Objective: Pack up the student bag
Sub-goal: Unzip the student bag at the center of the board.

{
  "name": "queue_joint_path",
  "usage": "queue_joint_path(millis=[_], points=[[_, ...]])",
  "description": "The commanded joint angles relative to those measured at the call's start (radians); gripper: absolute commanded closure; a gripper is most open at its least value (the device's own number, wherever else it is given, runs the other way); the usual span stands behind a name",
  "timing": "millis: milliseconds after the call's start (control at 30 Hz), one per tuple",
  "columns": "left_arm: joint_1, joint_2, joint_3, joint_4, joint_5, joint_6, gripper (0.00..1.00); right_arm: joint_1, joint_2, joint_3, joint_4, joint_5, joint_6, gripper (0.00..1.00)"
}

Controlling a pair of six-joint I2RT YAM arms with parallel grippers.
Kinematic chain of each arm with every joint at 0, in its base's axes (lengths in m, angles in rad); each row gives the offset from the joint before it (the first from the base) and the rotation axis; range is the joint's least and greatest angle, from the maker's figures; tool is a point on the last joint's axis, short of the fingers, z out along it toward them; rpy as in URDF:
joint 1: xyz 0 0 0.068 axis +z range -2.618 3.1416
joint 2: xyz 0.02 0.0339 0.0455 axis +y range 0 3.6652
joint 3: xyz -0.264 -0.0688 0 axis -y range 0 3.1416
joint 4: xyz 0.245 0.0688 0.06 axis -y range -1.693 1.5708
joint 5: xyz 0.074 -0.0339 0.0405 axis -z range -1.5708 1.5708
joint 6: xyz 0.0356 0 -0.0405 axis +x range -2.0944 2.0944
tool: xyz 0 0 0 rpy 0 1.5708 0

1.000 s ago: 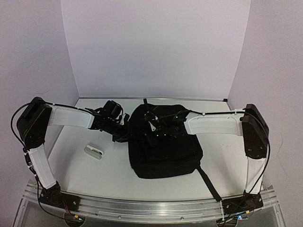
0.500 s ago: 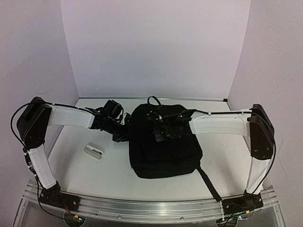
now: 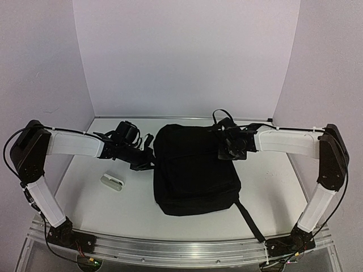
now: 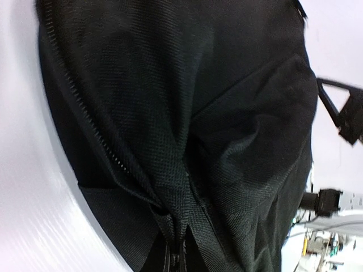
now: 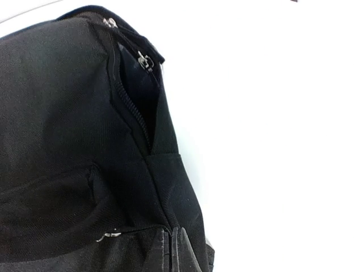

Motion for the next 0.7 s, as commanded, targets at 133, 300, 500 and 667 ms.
queue_joint_path(millis=[133, 300, 500, 667], points=[[-0.093, -0.099, -0.015, -0.12, 0.163, 0.221, 1.0, -0.05, 0.064, 0.123, 0.08, 0.046, -0.092, 1.0], [-0.221, -0.128, 0.029, -0.212, 0.166, 0.249, 1.0, -0.051, 0.204, 0.288, 0.119, 0.001, -0.151, 1.0], [-0.322, -0.134, 0.072, -0.219, 0.179, 0.194, 0.94, -0.051, 0.299, 0.398, 0.146, -0.099, -0.166, 1.0], [-0.323, -0.2, 0.126, -0.24, 0.139, 0.175, 0.58, -0.05, 0.218, 0.354, 0.147, -0.17, -0.157, 0.9]])
